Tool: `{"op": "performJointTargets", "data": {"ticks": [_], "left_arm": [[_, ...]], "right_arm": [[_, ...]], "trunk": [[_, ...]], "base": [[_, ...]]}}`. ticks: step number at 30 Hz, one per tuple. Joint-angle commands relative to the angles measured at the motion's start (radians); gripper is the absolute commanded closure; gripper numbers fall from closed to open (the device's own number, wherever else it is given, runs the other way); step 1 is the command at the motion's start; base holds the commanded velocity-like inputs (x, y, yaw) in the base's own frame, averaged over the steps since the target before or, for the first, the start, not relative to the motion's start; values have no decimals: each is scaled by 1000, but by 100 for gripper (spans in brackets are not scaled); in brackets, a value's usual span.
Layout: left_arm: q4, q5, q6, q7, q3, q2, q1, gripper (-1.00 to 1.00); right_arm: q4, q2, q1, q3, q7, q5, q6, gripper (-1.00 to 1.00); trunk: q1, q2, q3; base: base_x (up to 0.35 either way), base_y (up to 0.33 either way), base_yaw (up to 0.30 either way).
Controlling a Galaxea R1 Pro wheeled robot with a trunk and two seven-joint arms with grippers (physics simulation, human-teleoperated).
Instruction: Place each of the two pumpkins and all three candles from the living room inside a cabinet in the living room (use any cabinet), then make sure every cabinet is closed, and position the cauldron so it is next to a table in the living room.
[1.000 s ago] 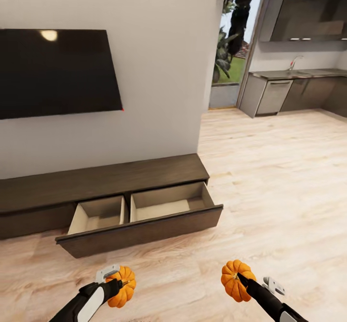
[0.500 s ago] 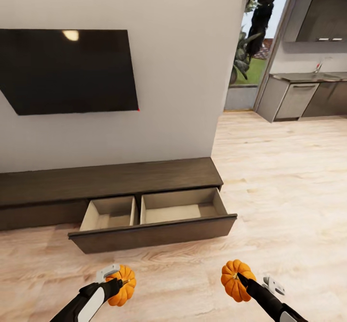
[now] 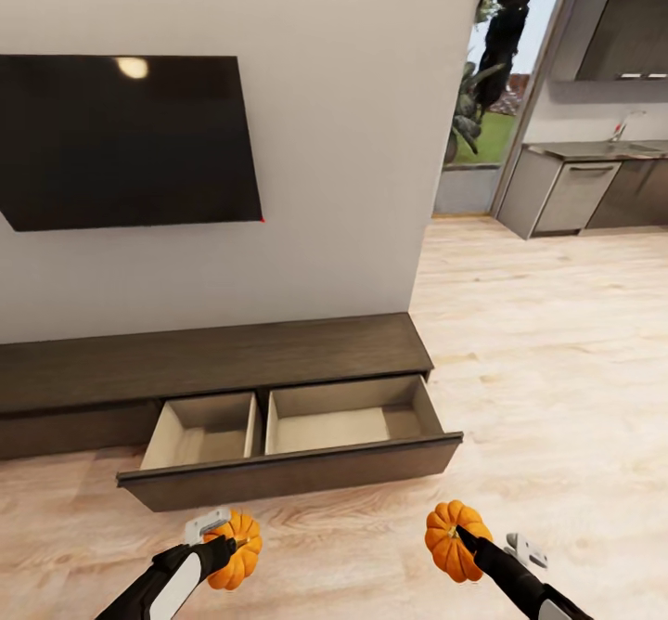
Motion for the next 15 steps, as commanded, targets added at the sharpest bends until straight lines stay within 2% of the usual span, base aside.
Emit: {"op": "performJointTargets", "data": {"ticks": [1,6,10,15], "left_arm": [[-3,10,2,10,-8,2,-1,100],[-3,10,3,10,-8,2,-1,100],[-3,10,2,10,-8,2,-1,100],[-3,9,3,7,-8,2,-1,100]], "right_arm": [[1,0,-1,3,4,-3,-4,100],[-8,0,-1,3,8,2,-2,100],[-11,1,-1,3,-1,24,3,100],[-13,1,-1,4,1,28,5,100]], "trunk": [[1,-1,-1],[1,-1,-1],[1,-1,-1],[1,-1,-1]], "base": [[247,0,0],[211,0,0],[18,0,0],[2,0,0]]}}
